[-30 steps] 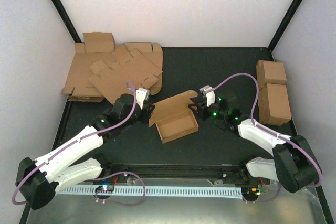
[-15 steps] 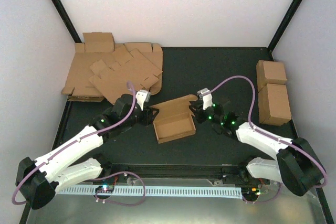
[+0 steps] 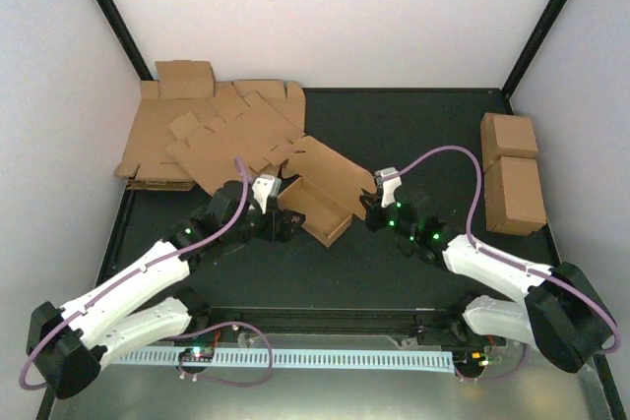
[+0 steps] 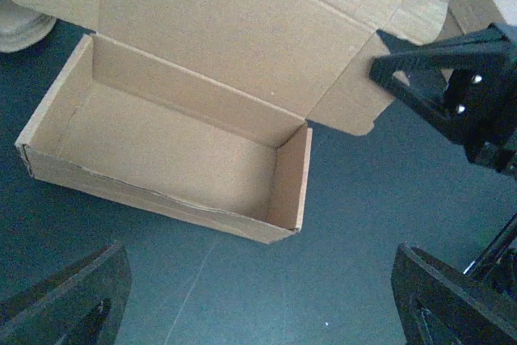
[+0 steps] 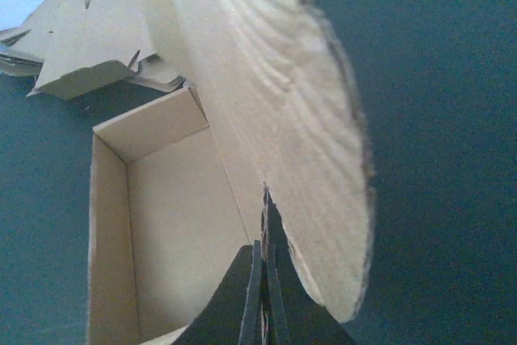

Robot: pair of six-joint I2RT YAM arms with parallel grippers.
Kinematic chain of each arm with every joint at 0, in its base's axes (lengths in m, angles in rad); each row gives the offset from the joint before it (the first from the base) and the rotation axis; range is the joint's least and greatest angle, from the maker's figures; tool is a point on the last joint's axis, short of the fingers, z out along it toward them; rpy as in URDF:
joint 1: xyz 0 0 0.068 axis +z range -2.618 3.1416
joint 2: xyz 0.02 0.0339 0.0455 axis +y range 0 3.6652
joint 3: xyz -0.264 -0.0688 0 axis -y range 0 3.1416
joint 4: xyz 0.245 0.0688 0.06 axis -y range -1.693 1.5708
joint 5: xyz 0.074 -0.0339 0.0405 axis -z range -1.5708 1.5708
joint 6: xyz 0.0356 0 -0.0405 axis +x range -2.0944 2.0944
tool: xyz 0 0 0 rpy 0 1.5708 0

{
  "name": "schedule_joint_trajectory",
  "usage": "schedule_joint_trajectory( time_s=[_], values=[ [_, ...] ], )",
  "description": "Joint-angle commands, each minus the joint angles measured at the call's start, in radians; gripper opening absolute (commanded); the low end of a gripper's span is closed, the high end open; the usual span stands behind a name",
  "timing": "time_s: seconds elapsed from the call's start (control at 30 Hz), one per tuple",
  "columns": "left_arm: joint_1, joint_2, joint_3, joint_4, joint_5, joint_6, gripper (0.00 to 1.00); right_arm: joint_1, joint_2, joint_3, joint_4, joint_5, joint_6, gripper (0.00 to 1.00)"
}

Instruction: Fold the paper box

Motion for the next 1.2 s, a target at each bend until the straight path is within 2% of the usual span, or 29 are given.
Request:
schedule_joint_trajectory(
  time_s=[0.0, 0.23, 0.4, 0.8, 1.03, 1.17],
  values=[
    [0.000, -0.018, -0.015, 0.005, 0.036, -0.006, 0.92, 0.021, 0.004, 0.009, 0.016, 0.051, 0.018, 0.02],
    [0.002, -0.055, 0.035, -0.101, -0.055, 0.058, 0.97, 0.020, -0.005, 0.052, -0.070, 0.042, -0.012, 0.02],
    [0.010, -0.139, 0.040, -0.124, -0.117, 0.085, 0.99, 0.019, -0.027, 0.091, -0.184, 0.010, -0.073, 0.02],
    [0.120, -0.212, 0.085, -0.156, 0.015, 0.187, 0.99, 0.003, -0.162, 0.118, -0.380, -0.127, -0.136, 0.02],
    [0.124, -0.215, 0.085, -0.101, 0.118, 0.323, 0.99, -0.005, -0.215, 0.134, -0.461, -0.201, -0.179, 0.03],
    [0.123, -0.179, 0.084, -0.102, 0.119, 0.385, 0.99, -0.005, -0.219, 0.140, -0.471, -0.222, -0.191, 0.05]
  ],
)
